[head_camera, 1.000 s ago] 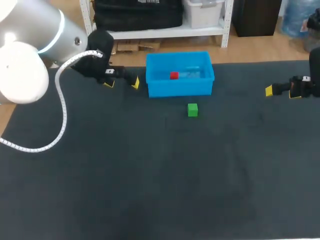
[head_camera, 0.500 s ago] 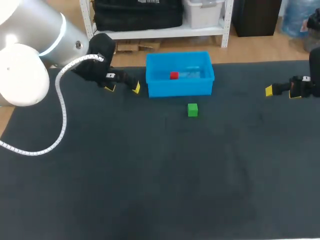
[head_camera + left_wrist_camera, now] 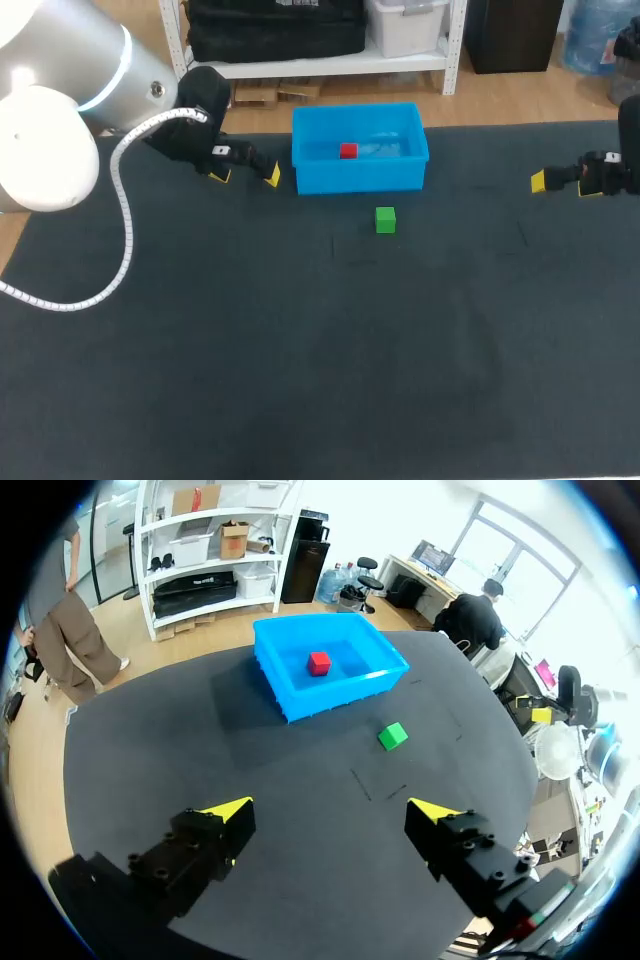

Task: Use the left arm to pick the red cube and place it into the blue plastic box first, then use the right arm to grasp the green cube and put it into the same blue plastic box after the first action is fully finished.

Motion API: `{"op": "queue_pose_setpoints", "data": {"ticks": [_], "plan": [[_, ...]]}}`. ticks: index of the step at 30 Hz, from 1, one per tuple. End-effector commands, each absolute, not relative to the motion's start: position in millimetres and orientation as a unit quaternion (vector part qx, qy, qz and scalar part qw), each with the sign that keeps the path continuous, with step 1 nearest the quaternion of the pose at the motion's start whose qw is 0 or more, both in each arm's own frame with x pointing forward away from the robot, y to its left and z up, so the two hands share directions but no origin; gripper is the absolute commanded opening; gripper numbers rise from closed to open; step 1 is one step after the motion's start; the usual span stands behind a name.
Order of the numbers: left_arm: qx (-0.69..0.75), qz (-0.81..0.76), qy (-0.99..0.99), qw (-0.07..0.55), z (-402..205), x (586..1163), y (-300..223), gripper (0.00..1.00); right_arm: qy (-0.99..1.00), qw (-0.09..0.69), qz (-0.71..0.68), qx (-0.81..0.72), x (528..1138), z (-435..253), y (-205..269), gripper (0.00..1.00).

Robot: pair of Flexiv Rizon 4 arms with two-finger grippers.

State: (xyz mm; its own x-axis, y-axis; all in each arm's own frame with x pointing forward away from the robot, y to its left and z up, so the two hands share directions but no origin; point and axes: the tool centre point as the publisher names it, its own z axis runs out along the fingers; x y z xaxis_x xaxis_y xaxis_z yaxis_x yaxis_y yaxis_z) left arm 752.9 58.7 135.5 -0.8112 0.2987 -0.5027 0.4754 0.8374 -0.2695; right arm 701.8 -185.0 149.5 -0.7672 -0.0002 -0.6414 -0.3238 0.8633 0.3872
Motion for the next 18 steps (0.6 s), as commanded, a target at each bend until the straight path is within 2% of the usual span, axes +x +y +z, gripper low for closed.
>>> {"op": "queue_pose_setpoints", "data": {"ticks": [1,18], "plan": [[0.209,-0.198,0.930,0.227,135,753,60,1.00,0.907,0.329,0.246,-0.089,701,150,-185,1.00],[0.209,-0.198,0.930,0.227,135,753,60,1.00,0.921,0.313,0.218,-0.073,711,159,-162,1.00]]}}
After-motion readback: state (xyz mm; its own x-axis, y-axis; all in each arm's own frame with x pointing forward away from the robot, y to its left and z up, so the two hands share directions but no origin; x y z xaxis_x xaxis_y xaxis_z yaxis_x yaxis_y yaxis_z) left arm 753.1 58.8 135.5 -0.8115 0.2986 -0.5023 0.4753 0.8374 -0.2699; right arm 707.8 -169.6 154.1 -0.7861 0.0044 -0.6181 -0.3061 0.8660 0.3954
